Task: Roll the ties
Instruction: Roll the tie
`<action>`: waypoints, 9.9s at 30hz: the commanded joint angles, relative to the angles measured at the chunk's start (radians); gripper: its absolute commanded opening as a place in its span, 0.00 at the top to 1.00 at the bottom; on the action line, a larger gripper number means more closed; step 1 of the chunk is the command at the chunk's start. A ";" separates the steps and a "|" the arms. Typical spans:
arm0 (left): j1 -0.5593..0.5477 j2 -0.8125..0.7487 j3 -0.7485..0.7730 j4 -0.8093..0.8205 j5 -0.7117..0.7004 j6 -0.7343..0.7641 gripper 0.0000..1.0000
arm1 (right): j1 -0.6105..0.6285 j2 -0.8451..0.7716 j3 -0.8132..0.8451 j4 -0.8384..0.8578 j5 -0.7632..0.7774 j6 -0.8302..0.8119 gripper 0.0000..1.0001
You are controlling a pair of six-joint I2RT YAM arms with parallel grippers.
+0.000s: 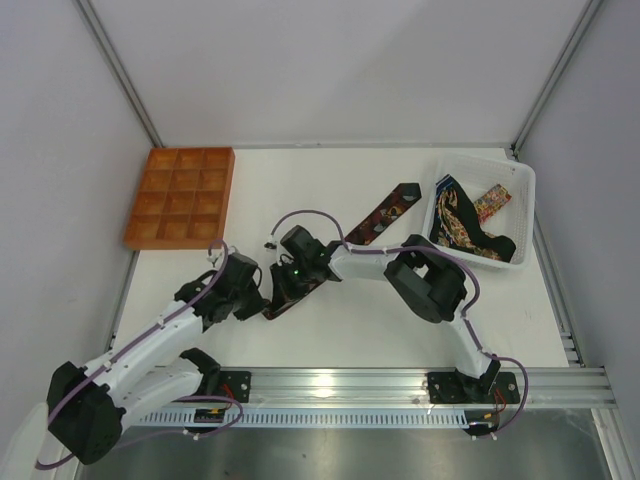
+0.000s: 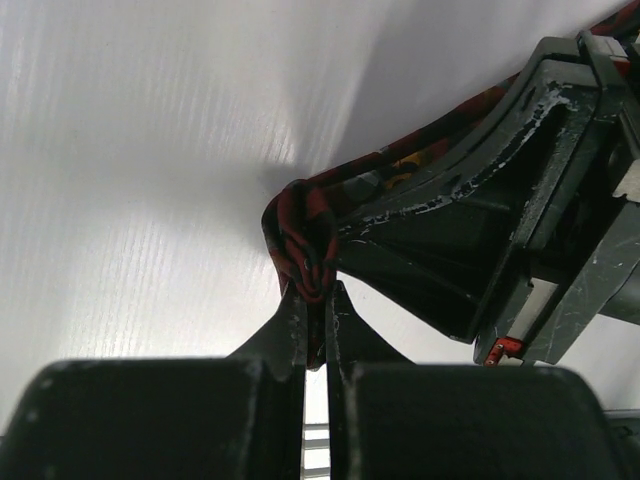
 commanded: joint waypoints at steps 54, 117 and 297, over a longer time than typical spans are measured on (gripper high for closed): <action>-0.052 0.415 0.219 0.132 0.020 0.066 1.00 | -0.064 -0.031 -0.132 0.227 -0.079 0.161 1.00; -0.064 0.575 0.109 0.452 0.011 0.113 0.65 | -0.248 -0.072 -0.235 0.164 -0.012 0.046 1.00; -0.134 0.757 0.408 0.273 0.064 0.934 0.62 | -0.357 0.060 0.090 -0.108 -0.509 -0.254 0.97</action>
